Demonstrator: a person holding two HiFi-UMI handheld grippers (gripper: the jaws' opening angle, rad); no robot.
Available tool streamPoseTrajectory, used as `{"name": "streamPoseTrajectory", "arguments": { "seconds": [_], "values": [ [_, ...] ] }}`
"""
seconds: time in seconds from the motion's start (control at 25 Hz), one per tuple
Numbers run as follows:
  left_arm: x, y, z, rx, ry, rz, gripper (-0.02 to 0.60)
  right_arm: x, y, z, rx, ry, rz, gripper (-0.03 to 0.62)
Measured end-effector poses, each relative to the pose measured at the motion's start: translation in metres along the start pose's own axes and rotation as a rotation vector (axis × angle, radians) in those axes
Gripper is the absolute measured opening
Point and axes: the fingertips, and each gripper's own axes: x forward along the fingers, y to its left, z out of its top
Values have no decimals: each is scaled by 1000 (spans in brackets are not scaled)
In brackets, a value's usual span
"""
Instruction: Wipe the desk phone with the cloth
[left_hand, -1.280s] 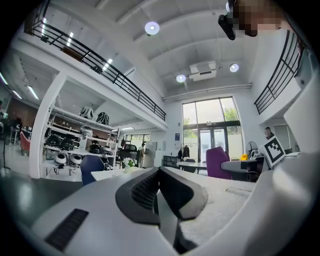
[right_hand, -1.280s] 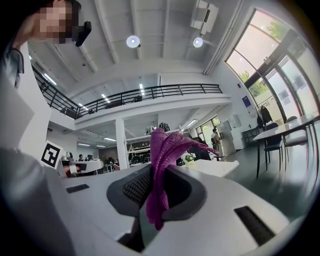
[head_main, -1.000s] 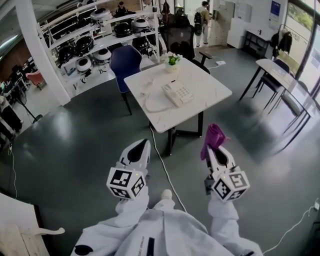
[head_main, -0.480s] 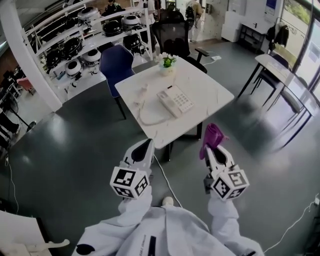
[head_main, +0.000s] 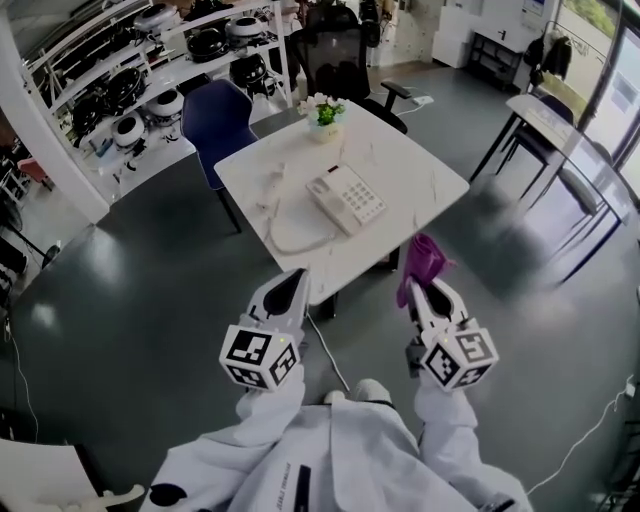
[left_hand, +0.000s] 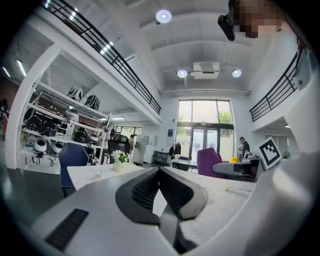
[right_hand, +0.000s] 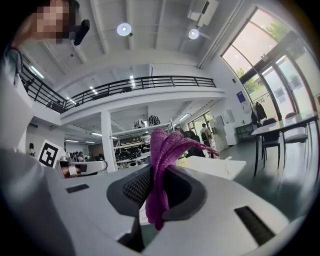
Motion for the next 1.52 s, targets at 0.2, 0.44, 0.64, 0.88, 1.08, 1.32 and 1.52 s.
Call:
{"name": "streamPoseTrajectory", "arguments": {
  "seconds": [0.2, 0.44, 0.64, 0.88, 1.08, 1.32, 1.52],
  "values": [
    [11, 9, -4, -16, 1, -1, -2, 10, -12, -1, 0, 8, -18, 37],
    [26, 19, -4, -36, 14, 15, -2, 32, -14, 1, 9, 23, -4, 37],
    [49, 37, -9, -47, 24, 58, -2, 67, -30, -3, 19, 46, 39, 38],
    [88, 59, -14, -78, 34, 129, -2, 128, -52, 3, 19, 78, 122, 38],
    [122, 76, -23, -156, 32, 199, -2, 181, -70, 8, 9, 106, 205, 38],
    [157, 88, -29, -191, 37, 277, -2, 234, -85, 13, -8, 148, 306, 38],
    [177, 98, -36, -227, 30, 350, -2, 267, -100, 7, -13, 190, 375, 37]
  ]
}}
